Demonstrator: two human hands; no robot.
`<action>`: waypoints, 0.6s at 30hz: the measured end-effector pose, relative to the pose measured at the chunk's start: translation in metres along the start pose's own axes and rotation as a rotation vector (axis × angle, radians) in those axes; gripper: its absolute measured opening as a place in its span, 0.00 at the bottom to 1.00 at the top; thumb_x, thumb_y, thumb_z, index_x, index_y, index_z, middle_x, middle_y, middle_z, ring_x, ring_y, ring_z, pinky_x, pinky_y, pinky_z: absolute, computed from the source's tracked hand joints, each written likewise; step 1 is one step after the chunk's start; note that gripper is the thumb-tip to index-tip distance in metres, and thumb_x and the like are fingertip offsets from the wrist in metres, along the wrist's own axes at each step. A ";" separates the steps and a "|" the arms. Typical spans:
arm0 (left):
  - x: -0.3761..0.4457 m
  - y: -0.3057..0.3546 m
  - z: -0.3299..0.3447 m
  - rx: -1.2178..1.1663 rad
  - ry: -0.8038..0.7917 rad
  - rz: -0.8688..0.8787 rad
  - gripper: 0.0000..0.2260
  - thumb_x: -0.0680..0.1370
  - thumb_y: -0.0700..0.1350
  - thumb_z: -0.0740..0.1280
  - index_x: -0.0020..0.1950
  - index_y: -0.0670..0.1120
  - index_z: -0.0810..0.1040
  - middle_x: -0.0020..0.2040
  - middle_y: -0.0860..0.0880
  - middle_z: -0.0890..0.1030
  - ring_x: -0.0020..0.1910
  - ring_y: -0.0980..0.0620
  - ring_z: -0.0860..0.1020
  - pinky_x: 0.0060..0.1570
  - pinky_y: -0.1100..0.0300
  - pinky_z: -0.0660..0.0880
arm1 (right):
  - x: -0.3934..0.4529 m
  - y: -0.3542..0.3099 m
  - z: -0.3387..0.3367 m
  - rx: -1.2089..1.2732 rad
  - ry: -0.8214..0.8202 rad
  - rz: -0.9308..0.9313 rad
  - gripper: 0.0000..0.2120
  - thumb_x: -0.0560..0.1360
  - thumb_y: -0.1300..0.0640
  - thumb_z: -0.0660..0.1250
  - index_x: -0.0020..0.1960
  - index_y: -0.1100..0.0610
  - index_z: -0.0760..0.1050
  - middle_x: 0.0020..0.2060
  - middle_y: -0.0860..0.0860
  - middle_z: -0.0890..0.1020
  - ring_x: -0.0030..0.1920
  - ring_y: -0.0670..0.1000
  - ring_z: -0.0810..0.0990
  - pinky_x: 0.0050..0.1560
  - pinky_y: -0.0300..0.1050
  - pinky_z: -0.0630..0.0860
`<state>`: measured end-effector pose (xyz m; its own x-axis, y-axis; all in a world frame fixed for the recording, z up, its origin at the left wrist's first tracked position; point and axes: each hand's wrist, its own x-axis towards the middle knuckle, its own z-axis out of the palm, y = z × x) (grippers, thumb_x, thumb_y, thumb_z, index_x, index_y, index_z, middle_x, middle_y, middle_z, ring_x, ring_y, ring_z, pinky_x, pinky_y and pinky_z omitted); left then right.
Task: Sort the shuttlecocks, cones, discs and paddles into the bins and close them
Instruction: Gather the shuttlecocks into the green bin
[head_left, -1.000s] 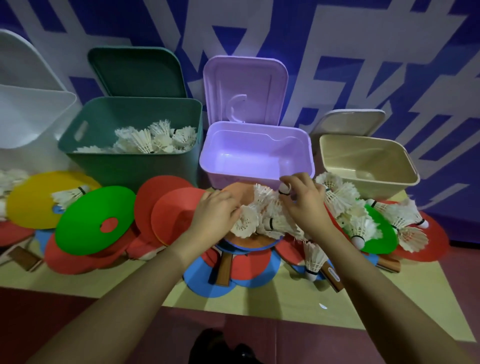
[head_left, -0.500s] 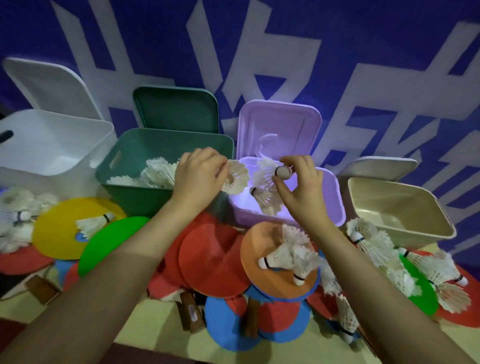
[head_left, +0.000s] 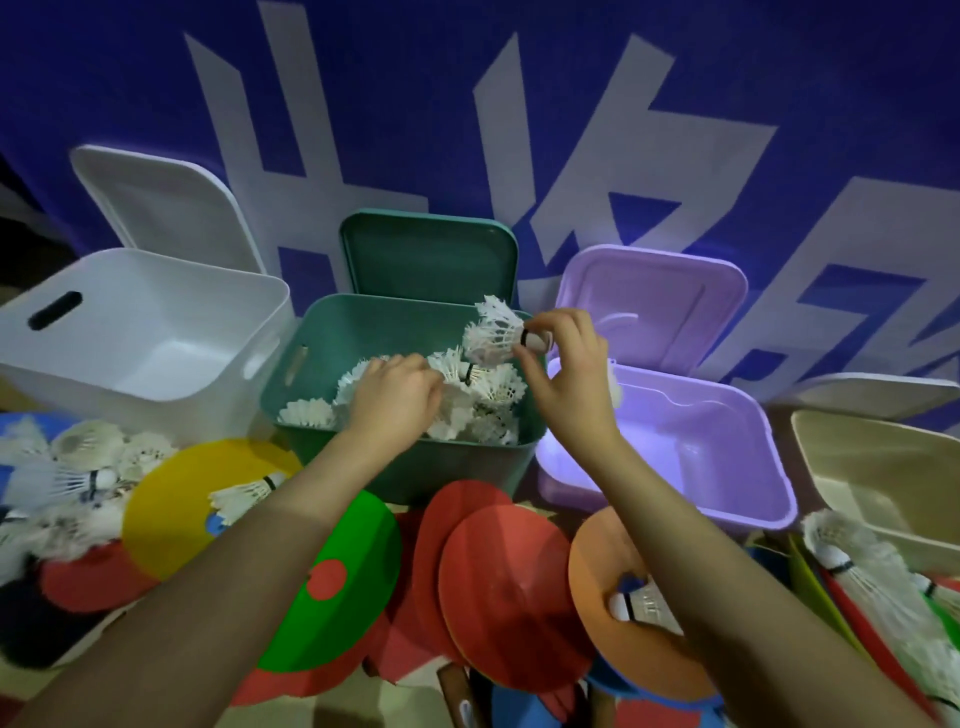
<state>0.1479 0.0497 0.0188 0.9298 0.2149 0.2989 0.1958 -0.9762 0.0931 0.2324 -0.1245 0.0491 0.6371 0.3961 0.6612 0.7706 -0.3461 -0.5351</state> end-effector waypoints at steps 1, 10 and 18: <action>-0.004 -0.001 0.004 -0.021 -0.046 -0.007 0.11 0.78 0.45 0.62 0.53 0.44 0.81 0.50 0.46 0.81 0.50 0.44 0.77 0.51 0.53 0.69 | -0.003 0.004 0.006 -0.012 -0.048 0.028 0.06 0.72 0.61 0.68 0.49 0.57 0.75 0.47 0.51 0.76 0.50 0.47 0.72 0.47 0.42 0.58; -0.024 0.000 0.022 -0.050 -0.338 -0.027 0.23 0.82 0.55 0.47 0.60 0.49 0.78 0.63 0.49 0.77 0.63 0.46 0.72 0.64 0.52 0.62 | -0.046 0.033 0.032 -0.424 -0.611 0.185 0.16 0.79 0.47 0.56 0.41 0.51 0.79 0.45 0.44 0.81 0.60 0.44 0.71 0.64 0.53 0.46; -0.009 0.029 -0.001 -0.144 -0.173 0.083 0.20 0.80 0.54 0.53 0.69 0.47 0.70 0.69 0.49 0.71 0.67 0.47 0.67 0.64 0.55 0.57 | -0.038 0.037 -0.006 -0.343 -0.374 0.106 0.19 0.75 0.44 0.55 0.54 0.50 0.80 0.54 0.46 0.80 0.57 0.53 0.74 0.51 0.42 0.52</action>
<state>0.1450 0.0197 0.0196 0.9828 0.1141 0.1450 0.0816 -0.9735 0.2134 0.2360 -0.1579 0.0074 0.7219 0.5990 0.3465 0.6918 -0.6346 -0.3445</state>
